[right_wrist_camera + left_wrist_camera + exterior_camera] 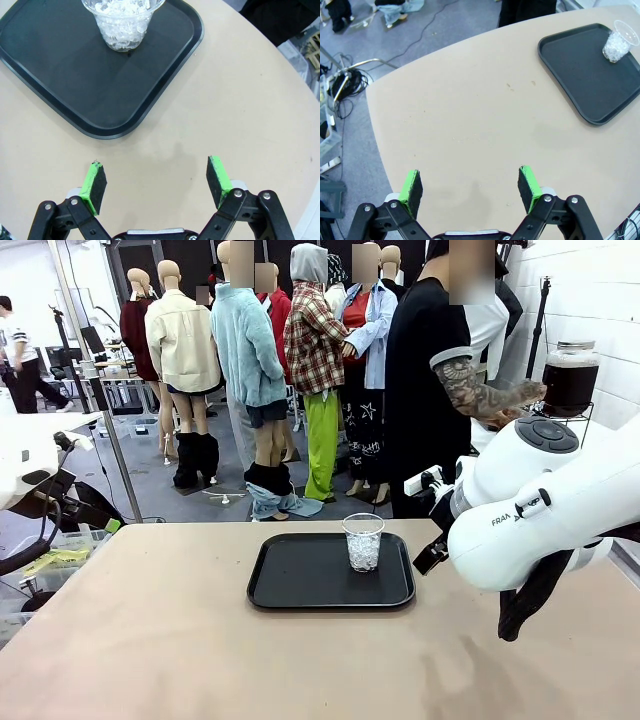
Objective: Pour the drink into the iced cup.
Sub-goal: Pick up the iced cup indicated by the human and present it to them.
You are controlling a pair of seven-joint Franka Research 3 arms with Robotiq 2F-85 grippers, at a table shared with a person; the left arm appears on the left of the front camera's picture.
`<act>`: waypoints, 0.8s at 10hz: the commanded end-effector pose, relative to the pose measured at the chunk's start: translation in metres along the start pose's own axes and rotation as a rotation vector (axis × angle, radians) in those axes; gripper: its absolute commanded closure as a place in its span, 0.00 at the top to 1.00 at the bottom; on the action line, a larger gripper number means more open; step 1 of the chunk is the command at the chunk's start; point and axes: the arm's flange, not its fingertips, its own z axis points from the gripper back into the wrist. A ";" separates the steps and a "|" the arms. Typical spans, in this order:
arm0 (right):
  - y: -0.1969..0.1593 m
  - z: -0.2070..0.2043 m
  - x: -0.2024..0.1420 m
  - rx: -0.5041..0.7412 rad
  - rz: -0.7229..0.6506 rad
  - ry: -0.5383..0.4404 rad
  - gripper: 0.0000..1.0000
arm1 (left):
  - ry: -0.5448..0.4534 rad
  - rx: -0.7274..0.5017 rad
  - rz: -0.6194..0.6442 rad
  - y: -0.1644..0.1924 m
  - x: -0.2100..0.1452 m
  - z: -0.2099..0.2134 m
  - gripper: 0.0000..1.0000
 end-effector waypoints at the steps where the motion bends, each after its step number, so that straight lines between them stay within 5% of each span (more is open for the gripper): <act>1: 0.001 0.000 0.000 0.001 0.001 0.001 1.00 | -0.005 0.010 0.005 0.002 -0.001 -0.001 1.00; 8: 0.001 0.000 0.000 0.001 0.001 0.001 1.00 | -0.005 0.010 0.005 0.002 -0.001 -0.001 1.00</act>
